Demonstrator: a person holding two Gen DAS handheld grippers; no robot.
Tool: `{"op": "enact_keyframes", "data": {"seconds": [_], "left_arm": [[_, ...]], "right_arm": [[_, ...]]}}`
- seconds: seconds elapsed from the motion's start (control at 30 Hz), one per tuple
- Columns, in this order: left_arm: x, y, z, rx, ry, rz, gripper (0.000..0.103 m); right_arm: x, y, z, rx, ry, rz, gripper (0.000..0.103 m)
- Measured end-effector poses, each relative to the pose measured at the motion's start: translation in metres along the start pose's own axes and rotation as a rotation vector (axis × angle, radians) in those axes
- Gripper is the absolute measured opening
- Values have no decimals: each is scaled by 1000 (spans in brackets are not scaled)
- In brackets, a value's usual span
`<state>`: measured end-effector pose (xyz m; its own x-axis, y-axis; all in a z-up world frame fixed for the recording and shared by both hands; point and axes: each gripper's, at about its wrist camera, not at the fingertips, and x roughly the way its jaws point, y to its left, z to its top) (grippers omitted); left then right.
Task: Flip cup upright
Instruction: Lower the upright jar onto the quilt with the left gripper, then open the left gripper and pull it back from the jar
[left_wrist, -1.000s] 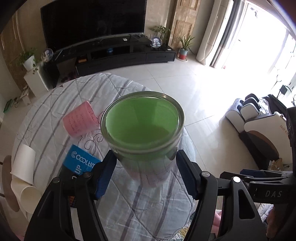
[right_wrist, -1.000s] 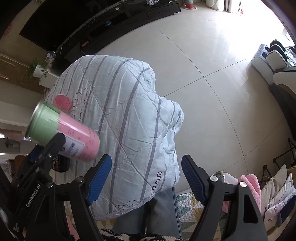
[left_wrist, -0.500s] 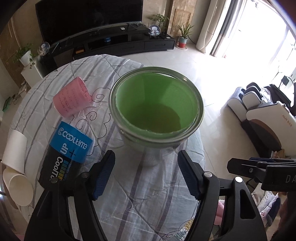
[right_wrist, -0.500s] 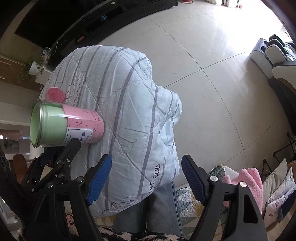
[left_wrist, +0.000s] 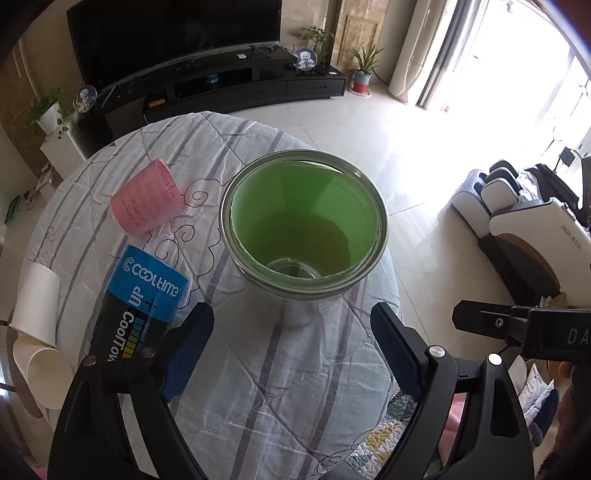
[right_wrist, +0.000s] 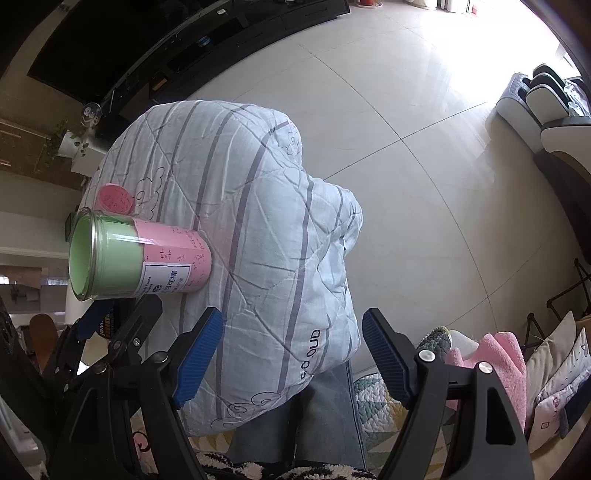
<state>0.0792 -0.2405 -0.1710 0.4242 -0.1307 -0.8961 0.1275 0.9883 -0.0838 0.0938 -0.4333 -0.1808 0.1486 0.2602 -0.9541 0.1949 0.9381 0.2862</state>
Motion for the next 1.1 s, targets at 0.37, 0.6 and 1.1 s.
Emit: {"op": "enact_keyframes", "data": {"seconds": [0.37,0.6,1.1], "left_arm": [[-90,12,18,14,-118,2,92],[-142,38,20,59,-214,2,97],[-173,87,-20,174,-186,-78,100]], "right_arm": [[-52,28,-8,-93,-95,33,80],[-96,60,-27,-107,-215,34,81],[-117,111,-111,-49,-313,-25,83]]}}
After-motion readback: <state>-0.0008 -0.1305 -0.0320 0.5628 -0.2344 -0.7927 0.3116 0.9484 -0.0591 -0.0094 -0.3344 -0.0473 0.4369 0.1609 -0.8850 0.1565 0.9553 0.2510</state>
